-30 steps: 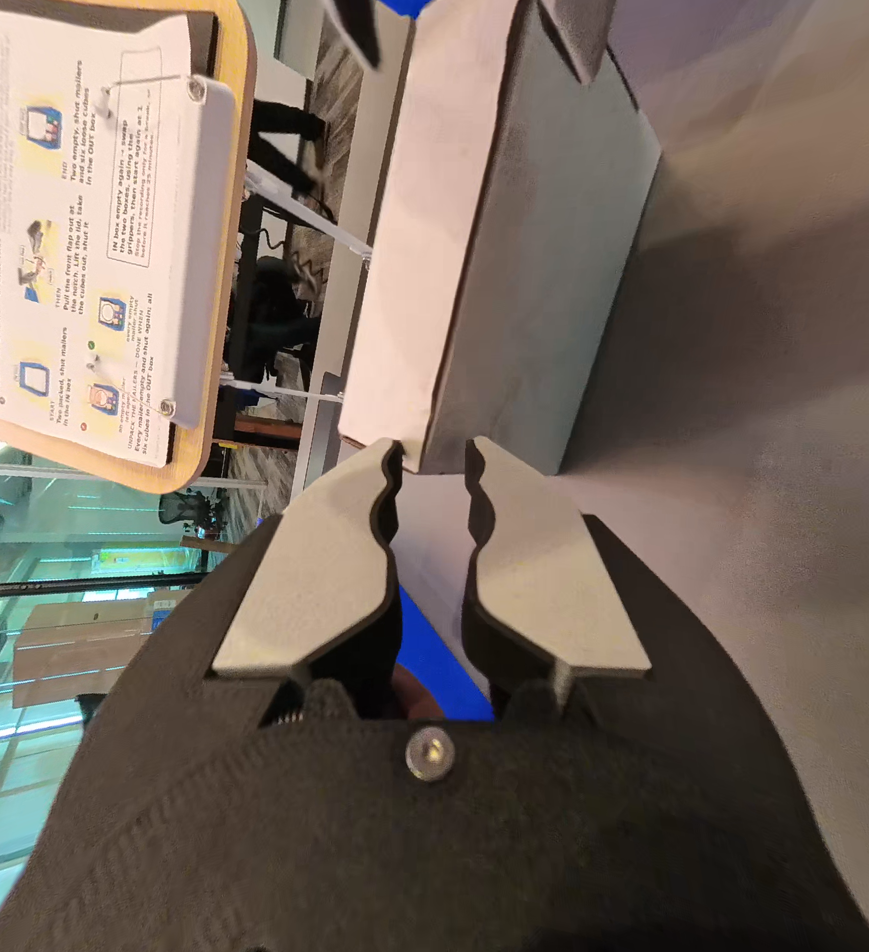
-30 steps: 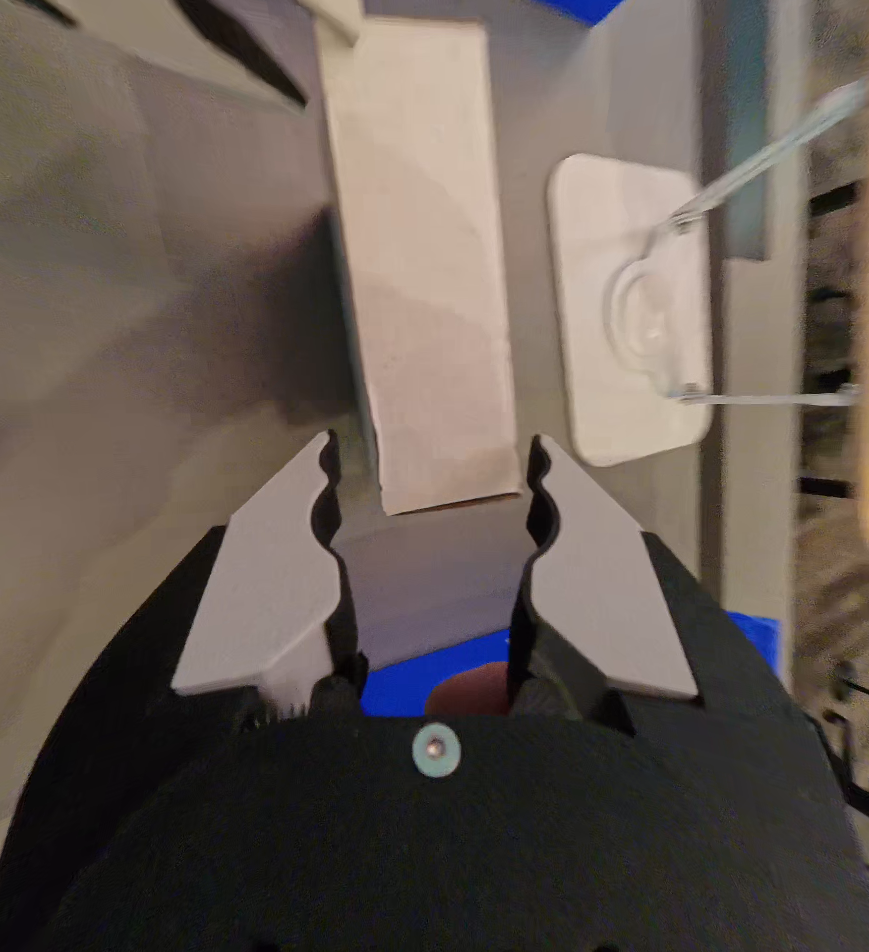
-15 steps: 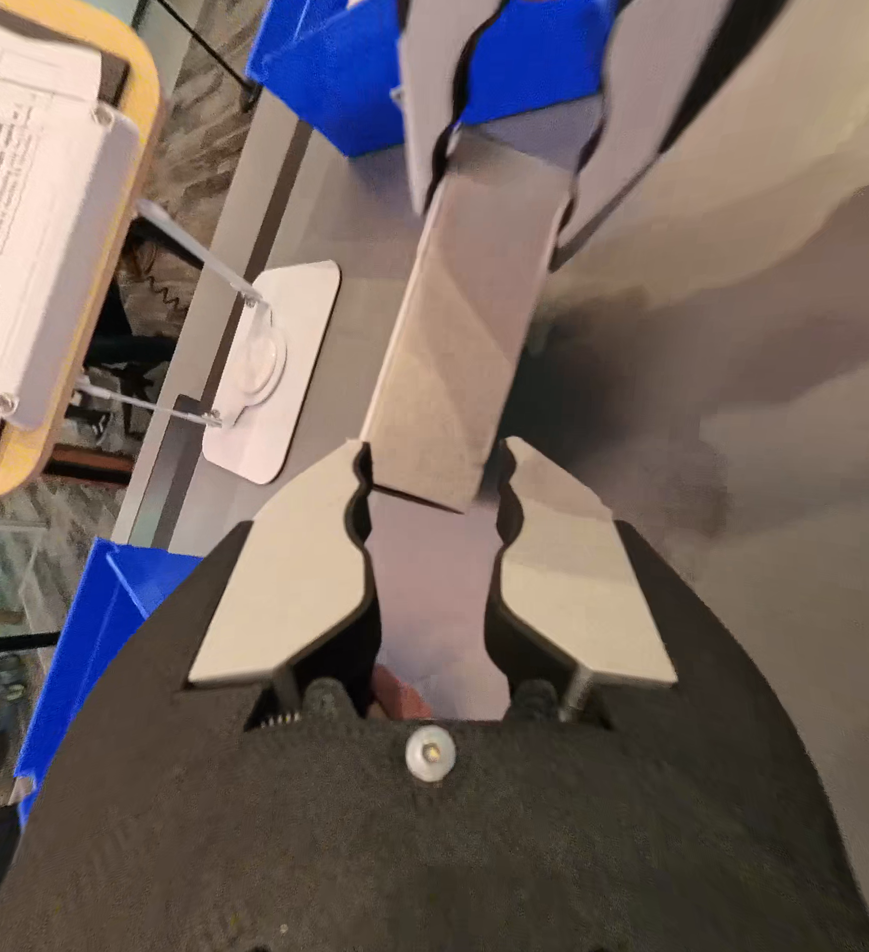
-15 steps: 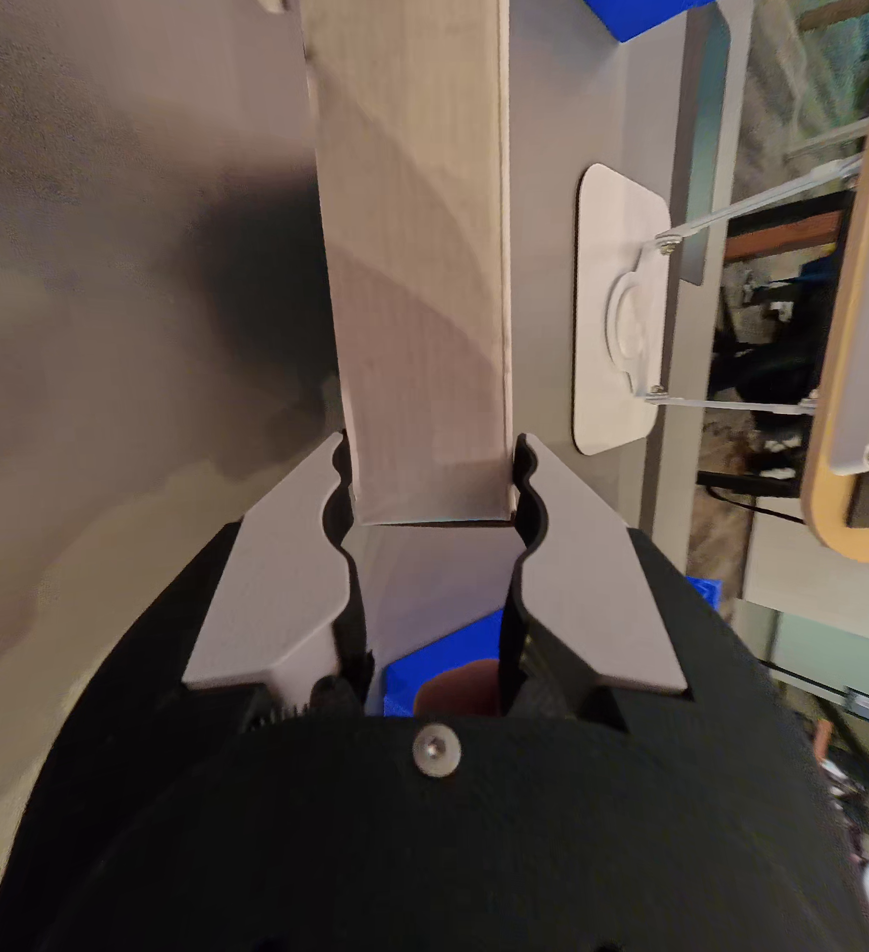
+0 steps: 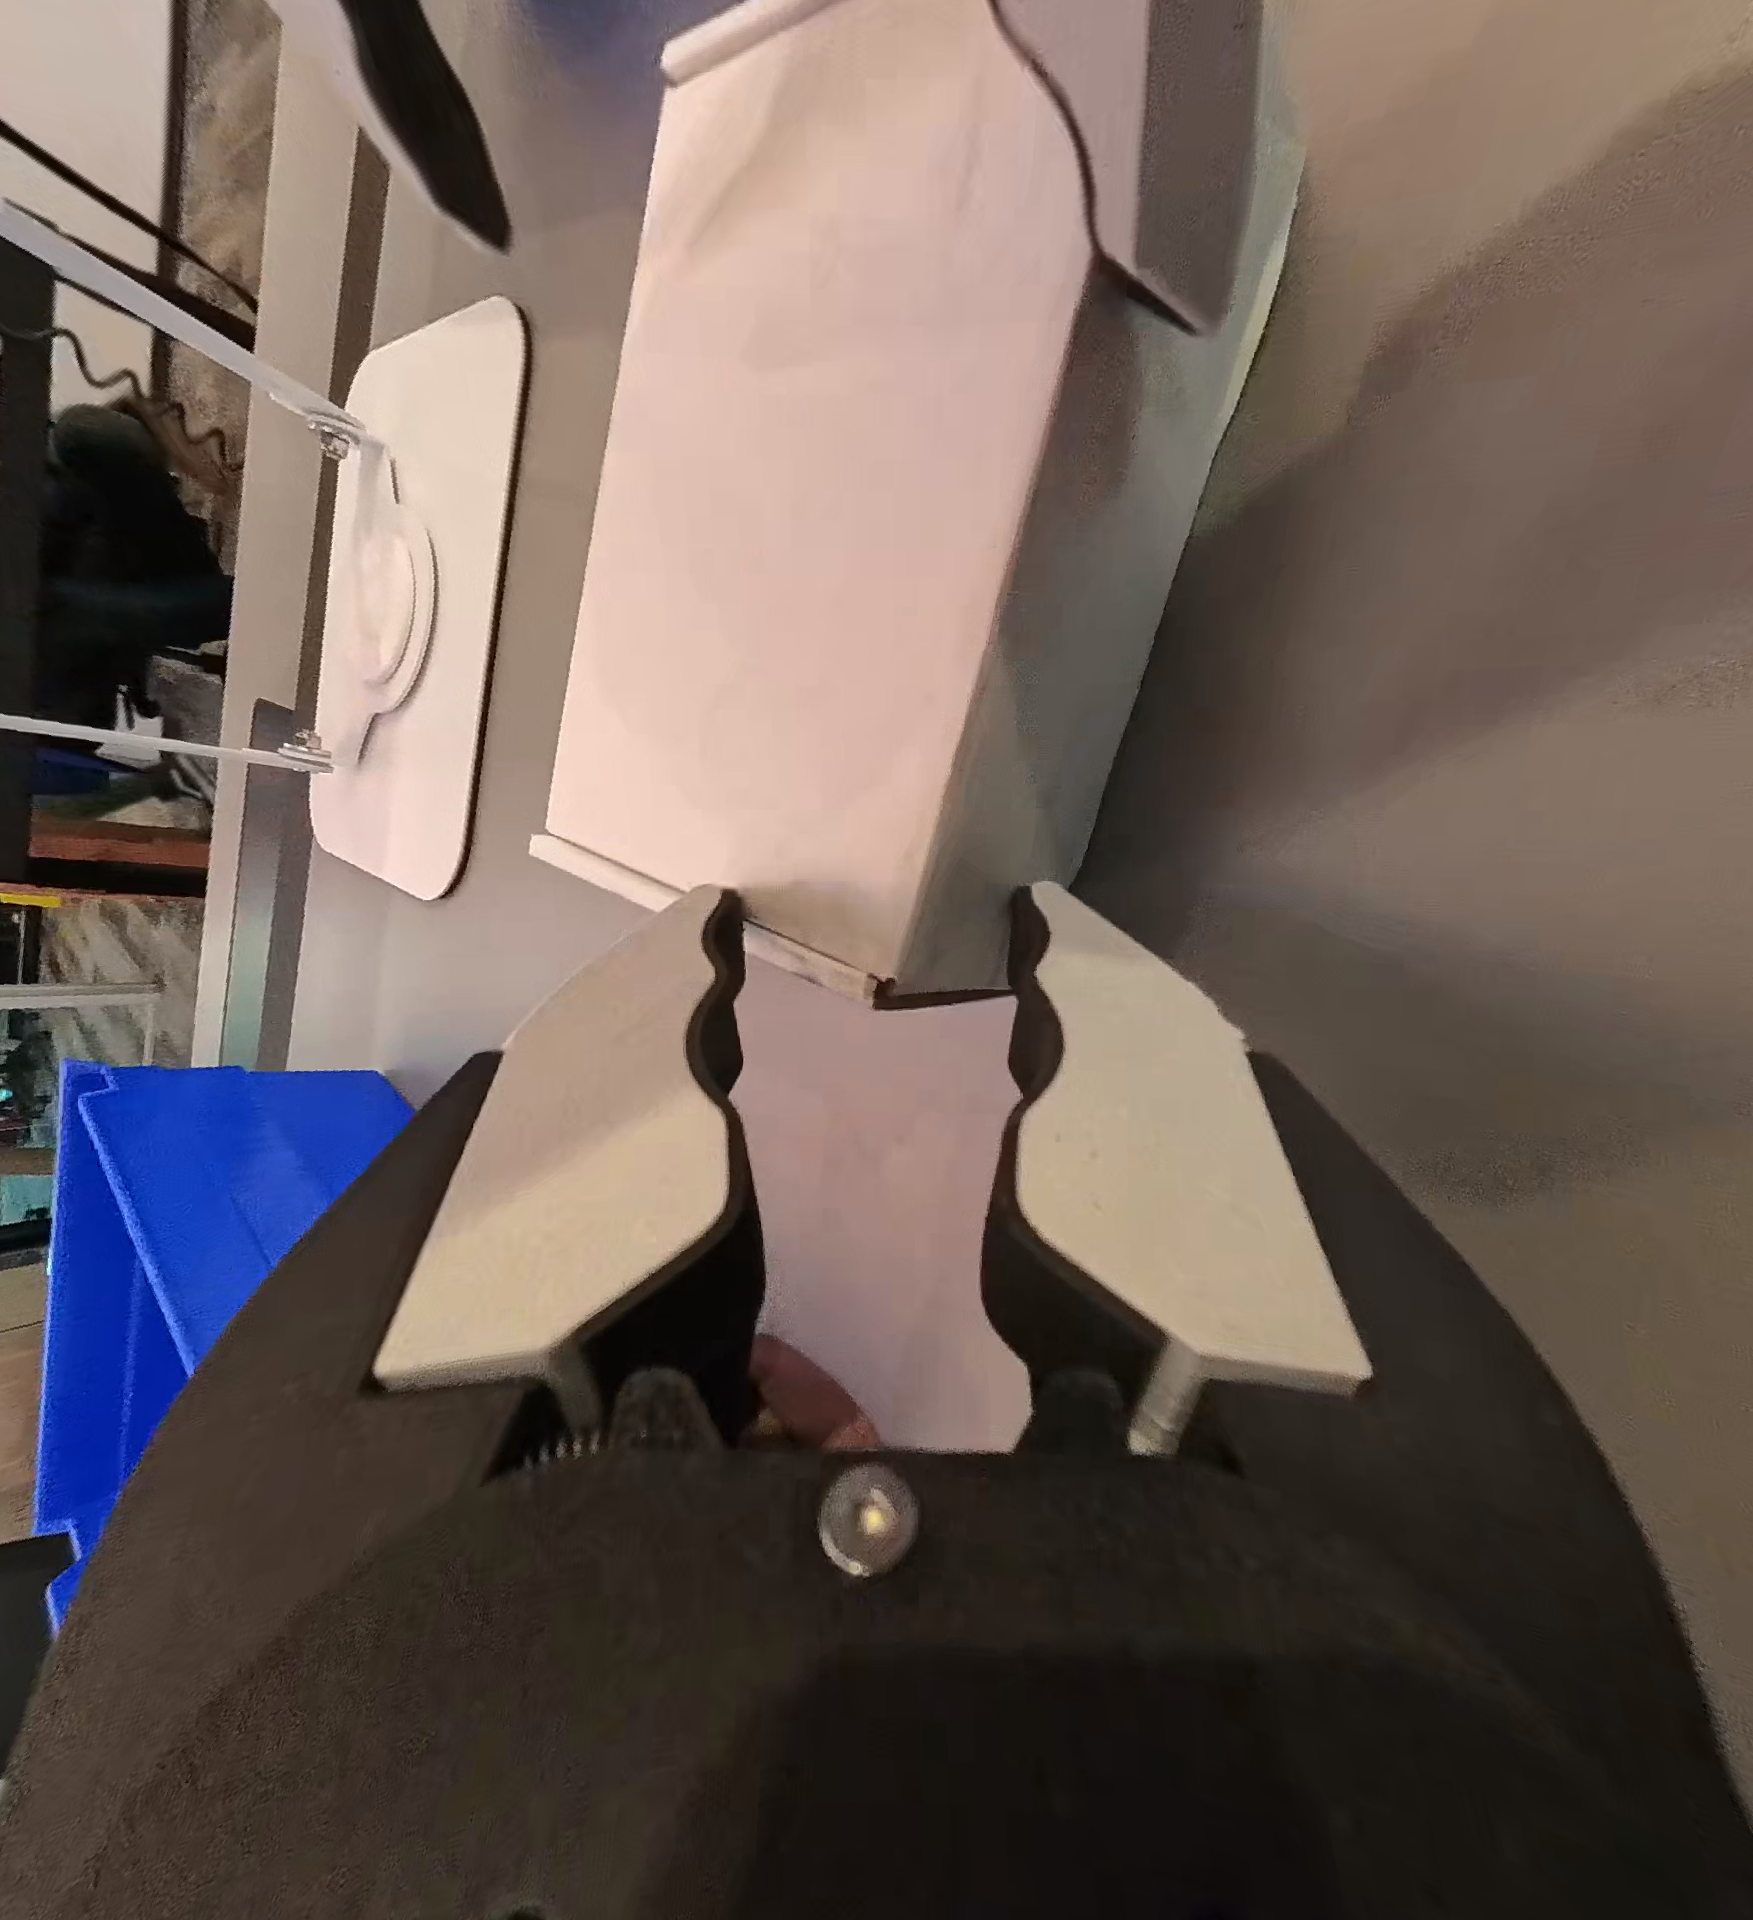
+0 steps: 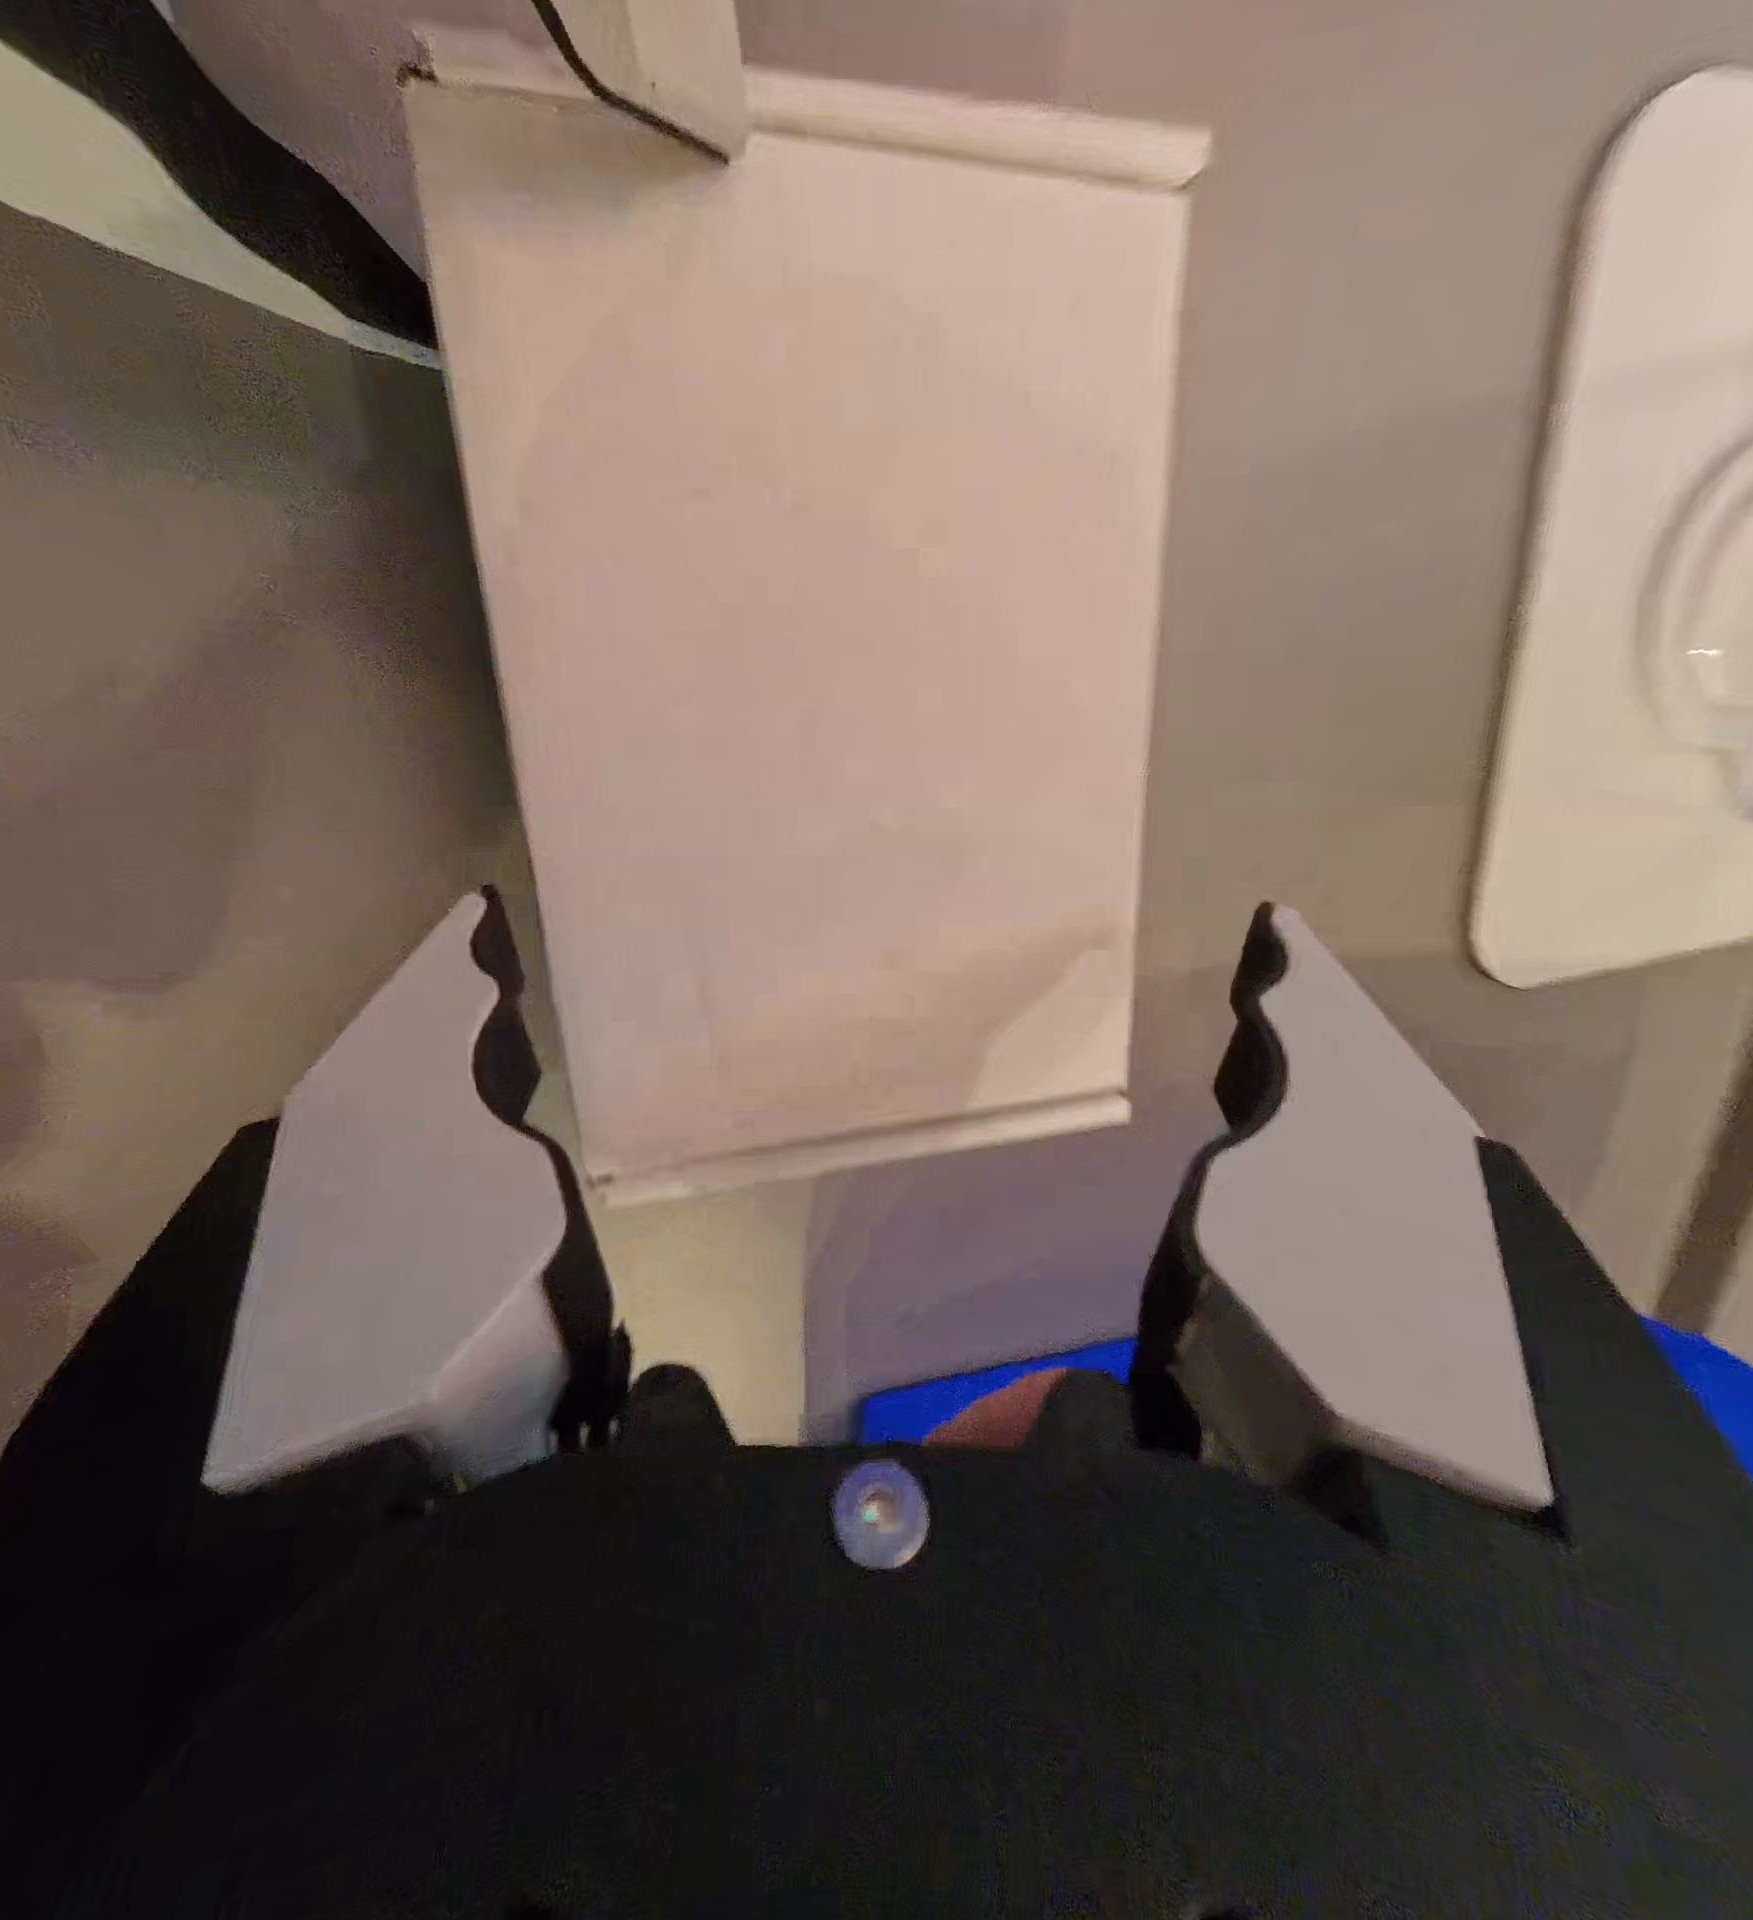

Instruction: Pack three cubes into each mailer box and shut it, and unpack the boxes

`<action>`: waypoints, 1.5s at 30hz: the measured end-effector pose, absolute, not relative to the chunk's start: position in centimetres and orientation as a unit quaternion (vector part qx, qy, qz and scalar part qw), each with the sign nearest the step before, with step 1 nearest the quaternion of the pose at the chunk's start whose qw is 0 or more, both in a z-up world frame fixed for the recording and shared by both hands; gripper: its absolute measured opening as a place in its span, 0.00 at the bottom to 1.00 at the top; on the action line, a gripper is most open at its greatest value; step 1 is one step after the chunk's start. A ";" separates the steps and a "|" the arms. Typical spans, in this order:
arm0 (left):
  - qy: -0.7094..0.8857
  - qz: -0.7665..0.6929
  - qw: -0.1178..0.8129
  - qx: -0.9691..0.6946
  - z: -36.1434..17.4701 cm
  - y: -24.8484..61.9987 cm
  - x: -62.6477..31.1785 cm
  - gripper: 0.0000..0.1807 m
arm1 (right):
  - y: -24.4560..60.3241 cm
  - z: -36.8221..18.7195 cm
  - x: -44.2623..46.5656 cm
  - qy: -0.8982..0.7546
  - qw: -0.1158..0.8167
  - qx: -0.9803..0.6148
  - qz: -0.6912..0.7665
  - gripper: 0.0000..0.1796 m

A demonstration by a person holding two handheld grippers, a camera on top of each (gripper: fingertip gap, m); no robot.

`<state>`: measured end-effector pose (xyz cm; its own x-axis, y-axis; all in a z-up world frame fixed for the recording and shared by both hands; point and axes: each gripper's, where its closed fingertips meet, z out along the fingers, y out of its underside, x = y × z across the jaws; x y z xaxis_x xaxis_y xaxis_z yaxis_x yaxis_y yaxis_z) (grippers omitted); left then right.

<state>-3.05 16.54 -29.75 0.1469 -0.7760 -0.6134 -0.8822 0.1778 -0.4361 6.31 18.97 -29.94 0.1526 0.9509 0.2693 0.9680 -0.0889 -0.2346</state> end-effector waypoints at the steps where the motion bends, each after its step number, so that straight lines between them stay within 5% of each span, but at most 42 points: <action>1: 0.650 0.062 0.408 -0.639 -29.8 16.4 -3.0 0.27 | 18.9 -30.8 6.1 -0.656 0.153 -0.739 -0.015 0.75; 10: 0.635 0.033 0.421 -0.647 -28.7 16.3 -3.4 0.30 | 18.5 -31.4 5.1 -0.633 0.129 -0.762 0.041 0.73; 16: 0.537 -0.037 0.542 -0.646 -21.9 16.7 -3.7 0.29 | 20.6 -22.3 9.4 -0.611 0.217 -0.760 0.026 0.71; 23: 0.530 -0.025 0.544 -0.650 -22.2 16.5 -5.0 0.28 | 23.3 -15.3 22.6 -0.594 0.237 -0.767 -0.049 0.71; 28: 0.539 -0.027 0.529 -0.655 -23.2 16.5 -4.7 0.27 | 22.2 -19.2 30.9 -0.610 0.135 -0.777 -0.077 0.71; 45: 0.574 -0.020 0.489 -0.656 -26.0 16.0 -4.0 0.26 | 21.4 -29.6 36.3 -0.629 0.034 -0.774 -0.057 0.71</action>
